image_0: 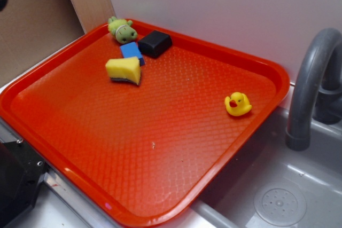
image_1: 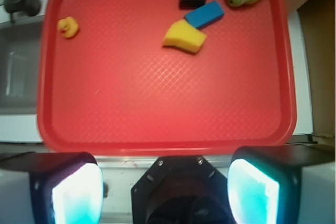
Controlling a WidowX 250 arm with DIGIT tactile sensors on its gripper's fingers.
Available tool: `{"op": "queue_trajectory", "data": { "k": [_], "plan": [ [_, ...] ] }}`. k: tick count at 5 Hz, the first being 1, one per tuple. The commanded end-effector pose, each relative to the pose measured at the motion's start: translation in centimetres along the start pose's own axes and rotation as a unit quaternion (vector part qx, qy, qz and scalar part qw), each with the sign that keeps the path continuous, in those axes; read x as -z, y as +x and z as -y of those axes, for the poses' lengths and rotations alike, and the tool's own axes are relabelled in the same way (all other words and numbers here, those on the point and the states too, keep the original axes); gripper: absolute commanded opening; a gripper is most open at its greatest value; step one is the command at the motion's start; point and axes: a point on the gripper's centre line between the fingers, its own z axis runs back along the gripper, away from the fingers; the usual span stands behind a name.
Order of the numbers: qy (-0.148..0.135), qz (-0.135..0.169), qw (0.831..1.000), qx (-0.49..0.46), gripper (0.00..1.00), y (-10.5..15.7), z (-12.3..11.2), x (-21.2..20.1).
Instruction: Grab the green sponge.
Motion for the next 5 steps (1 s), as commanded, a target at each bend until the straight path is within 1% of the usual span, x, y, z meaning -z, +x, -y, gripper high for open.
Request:
{"op": "queue_trajectory", "data": {
  "k": [1,2,3,4,5],
  "plan": [
    [0.007,-0.001,0.999,0.039,1.00,3.7,-1.6,1.9],
    [0.023,0.013,0.995,0.092,1.00,6.0,-2.2,3.7],
    [0.051,0.027,0.983,0.173,1.00,7.5,-2.2,5.6],
    [0.044,0.040,0.954,0.293,1.00,8.7,-2.1,7.2],
    [0.041,0.034,0.922,0.384,1.00,9.9,-2.2,10.2]
  ]
}}
